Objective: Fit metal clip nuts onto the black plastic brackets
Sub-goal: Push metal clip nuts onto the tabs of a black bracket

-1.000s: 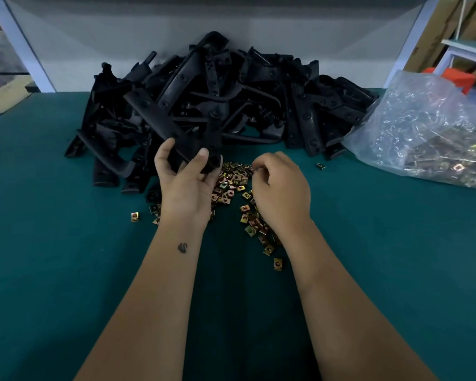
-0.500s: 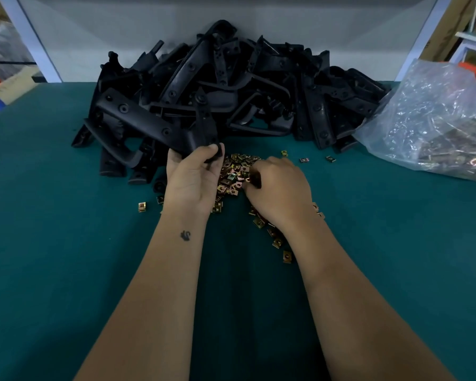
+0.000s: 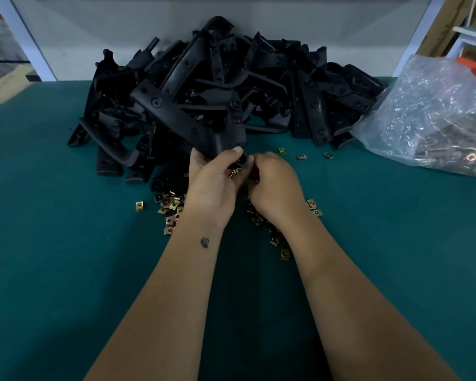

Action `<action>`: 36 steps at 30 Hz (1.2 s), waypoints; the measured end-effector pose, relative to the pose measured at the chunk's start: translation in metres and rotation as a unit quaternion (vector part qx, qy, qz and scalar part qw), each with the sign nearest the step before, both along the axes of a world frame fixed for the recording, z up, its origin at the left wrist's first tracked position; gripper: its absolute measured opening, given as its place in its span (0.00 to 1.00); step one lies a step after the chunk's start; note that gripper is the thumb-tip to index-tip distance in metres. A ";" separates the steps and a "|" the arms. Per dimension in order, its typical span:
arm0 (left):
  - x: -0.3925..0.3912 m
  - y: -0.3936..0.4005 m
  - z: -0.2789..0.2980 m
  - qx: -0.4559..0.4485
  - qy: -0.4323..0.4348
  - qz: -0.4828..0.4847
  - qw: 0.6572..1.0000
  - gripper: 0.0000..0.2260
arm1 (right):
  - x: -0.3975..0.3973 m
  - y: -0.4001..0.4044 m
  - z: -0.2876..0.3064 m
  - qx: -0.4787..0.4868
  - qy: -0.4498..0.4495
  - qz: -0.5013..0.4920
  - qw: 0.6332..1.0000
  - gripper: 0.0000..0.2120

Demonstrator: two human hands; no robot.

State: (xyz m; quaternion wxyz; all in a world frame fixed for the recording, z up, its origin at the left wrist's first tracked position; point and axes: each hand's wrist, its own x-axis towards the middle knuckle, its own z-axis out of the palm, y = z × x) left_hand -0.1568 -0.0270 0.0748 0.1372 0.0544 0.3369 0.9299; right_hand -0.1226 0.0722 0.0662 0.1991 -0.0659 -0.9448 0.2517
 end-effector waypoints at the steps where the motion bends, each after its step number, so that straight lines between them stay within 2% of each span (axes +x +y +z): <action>1: 0.001 0.001 0.000 0.000 -0.003 0.000 1.000 0.17 | 0.001 0.001 0.001 -0.044 0.017 -0.008 0.999 0.07; 4: -0.001 0.001 0.000 0.014 -0.024 -0.001 1.000 0.15 | 0.003 0.008 0.010 -0.242 0.087 -0.038 0.966 0.09; 6: -0.002 -0.001 -0.001 0.032 -0.042 -0.007 0.999 0.11 | 0.005 0.014 0.015 -0.384 0.112 -0.044 0.916 0.11; 9: -0.001 -0.001 -0.001 0.035 -0.056 -0.017 0.998 0.10 | 0.006 0.019 0.018 -0.557 0.131 -0.016 0.820 0.11; 11: 0.000 0.000 0.000 0.024 -0.050 -0.027 0.998 0.08 | 0.006 0.020 0.019 -0.622 0.137 0.003 0.771 0.10; 15: 0.002 -0.001 -0.001 0.004 -0.026 -0.050 0.998 0.07 | 0.007 0.018 0.023 -0.675 0.142 0.048 0.722 0.09; 17: 0.002 -0.002 -0.001 0.001 -0.017 -0.060 0.998 0.08 | 0.007 0.017 0.024 -0.685 0.146 0.067 0.711 0.10; 21: 0.003 -0.001 -0.001 0.003 -0.001 -0.078 0.997 0.08 | 0.007 0.016 0.024 -0.680 0.148 0.086 0.713 0.11; 30: 0.000 0.001 -0.004 -0.005 -0.004 -0.114 0.993 0.06 | 0.005 0.020 0.020 -0.707 0.154 0.069 0.687 0.05; 36: 0.001 0.002 -0.005 -0.029 -0.002 -0.114 0.993 0.06 | 0.007 0.020 0.021 -0.699 0.137 0.034 0.701 0.04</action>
